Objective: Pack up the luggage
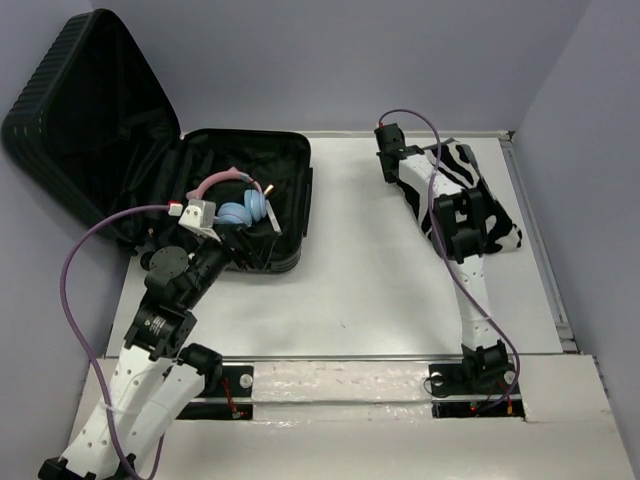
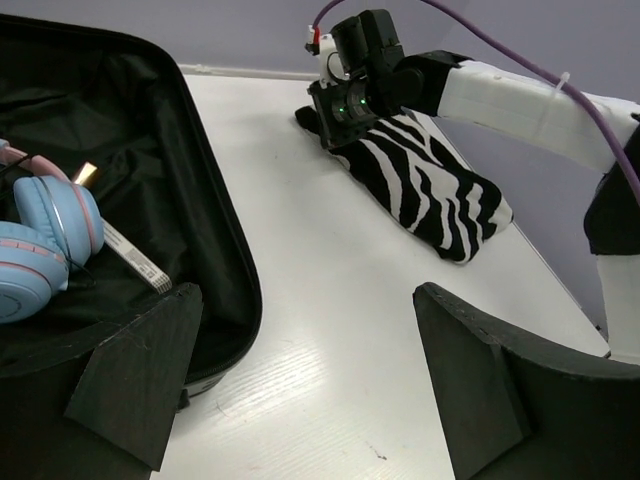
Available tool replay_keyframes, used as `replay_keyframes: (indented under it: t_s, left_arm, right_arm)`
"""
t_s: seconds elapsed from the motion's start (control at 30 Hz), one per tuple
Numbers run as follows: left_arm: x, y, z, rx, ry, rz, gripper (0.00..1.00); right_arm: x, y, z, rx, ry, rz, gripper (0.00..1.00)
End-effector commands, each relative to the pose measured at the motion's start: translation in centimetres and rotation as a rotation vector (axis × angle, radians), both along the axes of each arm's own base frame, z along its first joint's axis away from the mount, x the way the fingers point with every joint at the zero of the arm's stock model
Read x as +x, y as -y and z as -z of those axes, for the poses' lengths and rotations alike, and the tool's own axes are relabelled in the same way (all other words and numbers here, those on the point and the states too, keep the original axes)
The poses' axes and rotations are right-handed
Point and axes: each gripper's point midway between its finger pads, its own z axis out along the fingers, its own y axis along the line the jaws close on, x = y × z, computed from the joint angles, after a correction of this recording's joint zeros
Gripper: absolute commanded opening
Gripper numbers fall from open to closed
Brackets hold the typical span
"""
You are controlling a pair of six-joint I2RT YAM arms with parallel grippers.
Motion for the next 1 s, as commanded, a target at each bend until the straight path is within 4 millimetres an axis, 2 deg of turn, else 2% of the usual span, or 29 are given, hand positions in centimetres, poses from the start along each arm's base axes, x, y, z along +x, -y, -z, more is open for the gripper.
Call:
replay_keyframes:
  t_s: [0.0, 0.03, 0.07, 0.1, 0.13, 0.17, 0.2, 0.23, 0.27, 0.3, 0.33, 0.37, 0.4, 0.43, 0.47, 0.5, 0.53, 0.57, 0.6, 0.63, 0.67, 0.7, 0.73, 0.77, 0.8, 0.83, 0.87, 0.93, 0.97]
  left_arm:
    - [0.5, 1.2, -1.2, -0.037, 0.01, 0.059, 0.99]
    - [0.7, 1.4, -1.5, -0.046, 0.019, 0.07, 0.99]
    - [0.7, 1.7, -1.3, -0.061, -0.002, 0.082, 0.99]
    - [0.6, 2.3, -1.3, -0.073, -0.01, 0.114, 0.99]
    - [0.8, 2.8, -0.6, -0.078, -0.041, 0.131, 0.99]
    - [0.9, 3.1, -0.7, -0.093, -0.044, 0.148, 0.99]
    - [0.8, 3.8, -0.1, -0.108, -0.08, 0.181, 0.99]
    - [0.9, 4.1, -0.1, -0.111, -0.089, 0.191, 0.99]
    - [0.9, 4.3, 0.0, -0.114, -0.101, 0.198, 0.99]
    - [1.2, 4.3, 0.1, -0.13, -0.117, 0.191, 0.99]
    - [1.3, 4.7, 0.4, -0.156, -0.145, 0.198, 0.99]
    - [1.4, 5.2, 0.3, -0.174, -0.144, 0.206, 0.99]
    - [1.8, 5.3, 0.5, -0.185, -0.154, 0.192, 0.99]
    - [2.4, 5.7, 1.2, -0.186, -0.179, 0.179, 0.99]
    - [2.2, 6.7, 1.2, -0.196, -0.193, 0.193, 0.93]
    - [2.5, 7.3, 1.2, -0.196, -0.202, 0.186, 0.86]
    - [3.6, 7.7, 2.1, -0.187, -0.227, 0.143, 0.73]
    - [3.7, 8.6, 1.5, -0.196, -0.22, 0.121, 0.67]
    - [4.3, 9.6, 2.6, -0.17, -0.248, 0.103, 0.65]
    - [4.5, 10.4, 3.1, -0.147, -0.254, 0.086, 0.59]
    - [4.1, 12.2, 2.3, -0.136, -0.241, 0.101, 0.59]
    - [5.2, 13.2, 4.2, -0.087, -0.276, 0.059, 0.59]
    - [5.5, 14.1, 4.8, -0.061, -0.283, 0.051, 0.59]
    - [6.2, 15.1, 3.9, -0.052, -0.268, 0.043, 0.61]
    - [7.0, 16.4, 6.5, 0.018, -0.304, 0.024, 0.67]
    - [7.6, 17.1, 7.3, 0.044, -0.315, 0.015, 0.69]
    - [8.5, 18.1, 6.4, 0.036, -0.306, 0.011, 0.71]
    - [10.8, 20.1, 7.7, 0.097, -0.316, -0.013, 0.78]
    - [11.2, 19.9, 10.4, 0.162, -0.352, -0.038, 0.8]
  right_arm:
    - [-5.7, -7.1, 1.8, 0.059, -0.094, -0.205, 0.17]
    - [-5.6, -9.1, -0.3, 0.094, -0.044, -0.235, 0.17]
    - [-7.2, -9.8, -0.9, 0.109, -0.034, -0.251, 0.17]
    - [-8.3, -10.6, -1.2, 0.123, -0.033, -0.265, 0.17]
    - [-10.5, -11.2, 0.0, 0.152, -0.07, -0.239, 0.17]
    - [-11.1, -11.0, -0.2, 0.174, -0.062, -0.222, 0.17]
    - [-12.0, -11.5, -2.2, 0.214, -0.032, -0.221, 0.17]
    - [-13.8, -10.8, -0.9, 0.238, -0.061, -0.177, 0.18]
    - [-14.6, -10.5, -1.2, 0.257, -0.057, -0.155, 0.22]
    - [-15.2, -10.1, -1.6, 0.27, -0.044, -0.131, 0.31]
    - [-15.7, -9.8, -3.5, 0.294, -0.007, -0.121, 0.46]
    - [-16.2, -9.5, -3.9, 0.31, 0.003, -0.096, 0.77]
    - [-17.5, -8.8, -3.5, 0.311, -0.015, -0.086, 0.88]
    - [-17.6, -8.4, -5.9, 0.354, 0.028, -0.082, 0.93]
    - [-18.1, -8.1, -6.7, 0.397, 0.038, -0.073, 0.98]
    - [-18.4, -7.8, -7.6, 0.44, 0.05, -0.073, 0.98]
    - [-18.8, -6.8, -7.6, 0.518, 0.051, -0.051, 0.98]
    - [-18.5, -5.0, -10.5, 0.578, 0.131, -0.022, 0.98]
    - [-19.4, -3.8, -10.0, 0.592, 0.128, 0.01, 0.98]
    - [-19.6, -2.6, -10.7, 0.607, 0.161, 0.042, 0.98]
    - [-20.0, -1.6, -12.9, 0.642, 0.229, 0.068, 0.98]
    - [-20.3, -0.6, -13.3, 0.662, 0.252, 0.094, 0.98]
    - [-20.4, 1.1, -13.6, 0.677, 0.278, 0.137, 0.98]
    - [-21.4, 2.1, -12.6, 0.692, 0.271, 0.181, 0.98]
    - [-21.6, 3.8, -14.2, 0.729, 0.338, 0.222, 0.98]
    - [-22.2, 3.7, -14.2, 0.748, 0.341, 0.221, 0.98]
    - [-22.7, 5.3, -13.5, 0.756, 0.354, 0.268, 0.98]
    - [-23.4, 6.6, -14.6, 0.819, 0.398, 0.289, 0.98]
    - [-23.7, 6.4, -14.9, 0.834, 0.406, 0.279, 0.98]
